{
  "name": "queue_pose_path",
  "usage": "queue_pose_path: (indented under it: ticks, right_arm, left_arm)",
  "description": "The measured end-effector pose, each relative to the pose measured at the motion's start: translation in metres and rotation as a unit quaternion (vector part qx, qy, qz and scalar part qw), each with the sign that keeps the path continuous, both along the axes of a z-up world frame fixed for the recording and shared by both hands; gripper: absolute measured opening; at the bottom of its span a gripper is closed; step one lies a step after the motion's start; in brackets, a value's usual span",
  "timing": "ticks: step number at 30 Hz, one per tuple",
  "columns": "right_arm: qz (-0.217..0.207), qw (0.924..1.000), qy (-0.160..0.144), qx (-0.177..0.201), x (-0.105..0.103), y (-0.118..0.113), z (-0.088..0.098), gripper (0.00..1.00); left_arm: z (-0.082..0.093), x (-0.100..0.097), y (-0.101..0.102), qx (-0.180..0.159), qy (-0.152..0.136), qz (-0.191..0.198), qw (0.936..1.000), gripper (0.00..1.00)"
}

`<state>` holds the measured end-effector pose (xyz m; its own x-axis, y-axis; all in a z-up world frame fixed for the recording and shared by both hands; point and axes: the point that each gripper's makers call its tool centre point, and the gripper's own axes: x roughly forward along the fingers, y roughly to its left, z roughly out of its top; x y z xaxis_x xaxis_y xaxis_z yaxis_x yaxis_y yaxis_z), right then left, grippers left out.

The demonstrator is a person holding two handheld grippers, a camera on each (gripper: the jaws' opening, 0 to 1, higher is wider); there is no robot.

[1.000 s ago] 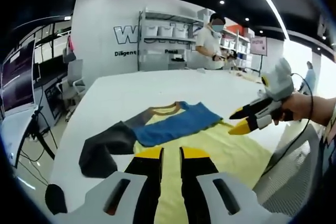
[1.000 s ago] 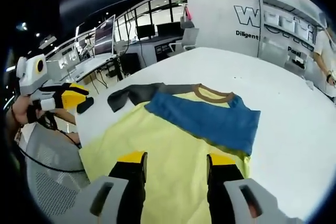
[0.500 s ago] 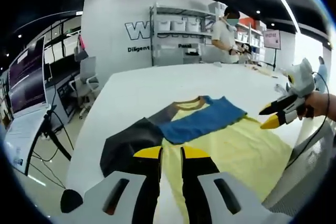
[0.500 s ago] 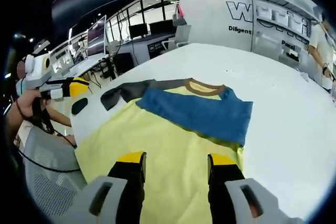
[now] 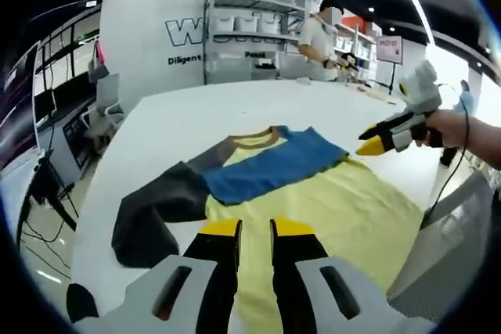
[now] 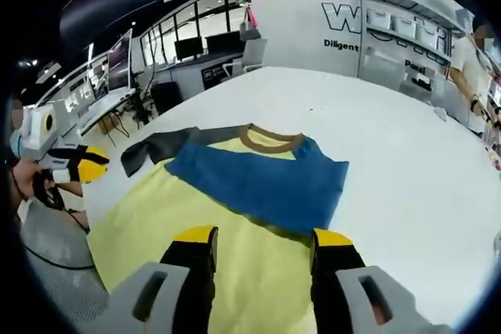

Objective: Fold the garment on the visible template until the final outline fits inside the template.

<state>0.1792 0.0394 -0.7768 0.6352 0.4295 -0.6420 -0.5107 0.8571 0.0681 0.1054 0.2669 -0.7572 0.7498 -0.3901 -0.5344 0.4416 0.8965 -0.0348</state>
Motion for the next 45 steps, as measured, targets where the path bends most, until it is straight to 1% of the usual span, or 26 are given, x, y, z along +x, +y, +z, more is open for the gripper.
queue_pose_path:
  ticks: [2,4,5,6,7,8,10,12,14,15,18,19,20,22,23,24,27,29,31,32,34,36,39,41,42,45]
  right_arm:
    - [-0.004,1.0,-0.001,-0.002,0.008,-0.003,-0.001,0.45]
    - [-0.014,0.9999,0.002,0.002,0.013,-0.005,-0.001,0.46]
    - [-0.011,0.9999,-0.002,0.001,0.016,-0.004,-0.001,0.45]
    - [-0.012,0.9999,-0.003,-0.001,0.019,-0.004,-0.002,0.45]
    - [-0.013,0.9999,-0.004,-0.003,0.02,-0.005,-0.002,0.46]
    - [-0.016,0.9999,-0.004,-0.005,0.026,-0.007,-0.003,0.46]
    - [-0.02,0.9998,-0.004,-0.001,0.036,-0.009,-0.002,0.46]
    - [-0.02,0.9998,-0.005,-0.003,0.044,-0.01,-0.002,0.46]
    - [-0.019,0.9998,-0.006,-0.008,0.048,-0.01,-0.003,0.46]
    - [-0.016,0.9998,-0.007,-0.012,0.049,-0.008,-0.003,0.46]
    - [-0.014,0.9999,-0.003,-0.008,0.056,-0.007,-0.007,0.46]
    - [-0.015,0.9999,-0.003,-0.007,0.06,-0.008,-0.008,0.46]
    - [-0.015,0.9998,-0.003,-0.008,0.065,-0.01,-0.01,0.46]
    - [-0.016,0.9998,0.002,-0.013,0.072,-0.014,-0.015,0.47]
    - [-0.018,0.9997,0.005,-0.014,0.078,-0.018,-0.018,0.47]
    - [-0.018,0.9997,0.006,-0.014,0.082,-0.02,-0.02,0.47]
    - [-0.009,0.9996,0.01,-0.025,0.089,-0.025,-0.027,0.47]
    - [-0.003,0.9995,0.008,-0.03,0.097,-0.028,-0.031,0.47]
    - [0.003,0.999,0.0,-0.046,0.108,-0.033,-0.035,0.47]
    - [0.007,0.9985,-0.002,-0.054,0.111,-0.034,-0.037,0.47]
    - [0.016,0.9978,-0.004,-0.064,0.117,-0.035,-0.042,0.45]
    - [0.026,0.9952,0.004,-0.094,0.121,-0.041,-0.049,0.41]
    - [0.036,0.9971,0.002,-0.067,0.125,-0.033,-0.05,0.4]
    - [0.049,0.9957,0.006,-0.079,0.125,-0.032,-0.054,0.39]
    - [0.055,0.9951,0.007,-0.082,0.124,-0.03,-0.056,0.39]
    - [0.055,0.9958,0.018,-0.072,0.124,-0.028,-0.06,0.39]
  left_arm:
    - [-0.002,-0.001,-0.011,0.011,0.001,-0.025,0.9996,0.1]
    - [-0.004,0.0,-0.02,0.015,0.001,-0.034,0.9993,0.1]
    - [-0.005,-0.001,-0.024,0.015,0.002,-0.042,0.999,0.1]
    - [-0.006,-0.002,-0.037,0.007,0.0,-0.066,0.9978,0.1]
    - [-0.006,-0.003,-0.042,0.004,0.001,-0.074,0.9973,0.11]
    - [-0.007,-0.006,-0.054,0.001,0.003,-0.097,0.9953,0.11]
    - [-0.009,-0.008,-0.064,0.004,0.004,-0.118,0.993,0.12]
    - [-0.012,-0.012,-0.085,0.005,0.008,-0.156,0.9877,0.12]
    - [-0.013,-0.013,-0.094,0.008,0.007,-0.173,0.9849,0.12]
    - [-0.014,-0.016,-0.107,0.009,0.009,-0.194,0.9809,0.12]
    - [-0.015,-0.02,-0.129,-0.004,0.005,-0.229,0.9734,0.14]
    - [-0.016,-0.023,-0.136,-0.005,0.005,-0.244,0.9696,0.14]
    - [-0.018,-0.028,-0.147,-0.002,0.004,-0.268,0.9634,0.14]
    - [-0.022,-0.033,-0.159,0.004,0.001,-0.296,0.9552,0.16]
    - [-0.023,-0.035,-0.162,0.005,0.005,-0.301,0.9535,0.16]
    - [-0.029,-0.043,-0.176,0.008,0.007,-0.337,0.9416,0.17]
    - [-0.037,-0.05,-0.188,0.01,0.012,-0.359,0.933,0.19]
    - [-0.042,-0.053,-0.194,0.016,0.013,-0.37,0.9287,0.23]
    - [-0.044,-0.058,-0.202,0.014,0.013,-0.389,0.9209,0.28]
    - [-0.045,-0.058,-0.205,0.015,0.012,-0.391,0.9201,0.29]
    - [-0.049,-0.064,-0.213,0.023,0.008,-0.418,0.9082,0.31]
    - [-0.057,-0.068,-0.219,0.033,0.008,-0.428,0.903,0.34]
    - [-0.065,-0.071,-0.225,0.047,0.008,-0.441,0.8961,0.34]
    - [-0.069,-0.072,-0.23,0.045,0.008,-0.444,0.8949,0.35]
    - [-0.072,-0.073,-0.232,0.041,0.015,-0.445,0.8946,0.35]
    - [-0.079,-0.075,-0.235,0.052,0.015,-0.45,0.8912,0.35]
